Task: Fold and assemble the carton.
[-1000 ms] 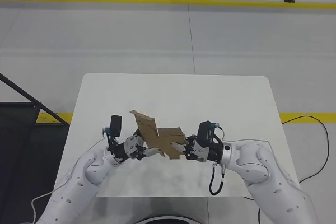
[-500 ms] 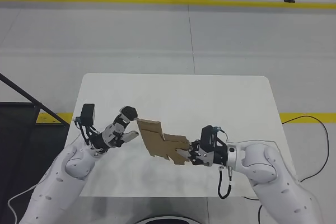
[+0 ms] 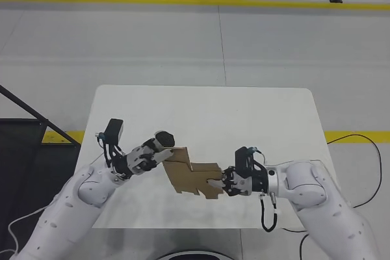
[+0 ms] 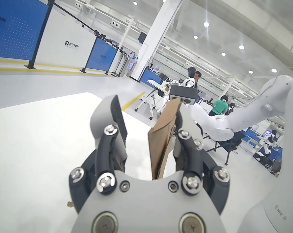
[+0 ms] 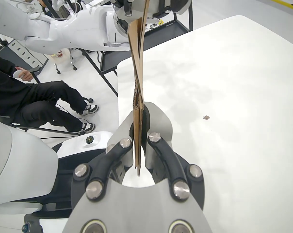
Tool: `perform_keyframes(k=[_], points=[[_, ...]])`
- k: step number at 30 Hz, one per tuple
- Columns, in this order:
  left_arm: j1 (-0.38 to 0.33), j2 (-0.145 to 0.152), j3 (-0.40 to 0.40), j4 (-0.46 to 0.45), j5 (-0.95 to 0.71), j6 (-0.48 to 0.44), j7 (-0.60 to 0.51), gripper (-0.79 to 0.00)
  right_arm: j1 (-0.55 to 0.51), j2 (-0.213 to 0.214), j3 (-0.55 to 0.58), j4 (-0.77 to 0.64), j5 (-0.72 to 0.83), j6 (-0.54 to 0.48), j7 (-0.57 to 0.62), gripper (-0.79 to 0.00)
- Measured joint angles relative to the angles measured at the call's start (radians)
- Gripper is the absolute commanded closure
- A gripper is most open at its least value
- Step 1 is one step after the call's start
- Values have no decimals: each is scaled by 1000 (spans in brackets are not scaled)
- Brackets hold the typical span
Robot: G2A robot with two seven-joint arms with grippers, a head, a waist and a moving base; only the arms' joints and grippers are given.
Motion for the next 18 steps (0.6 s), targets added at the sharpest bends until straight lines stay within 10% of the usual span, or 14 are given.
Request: perform_keyframes(k=[18], points=[[-11,85,78,-60,-115,0,-42,-345,76,12,-53,47,135,10,82,0]])
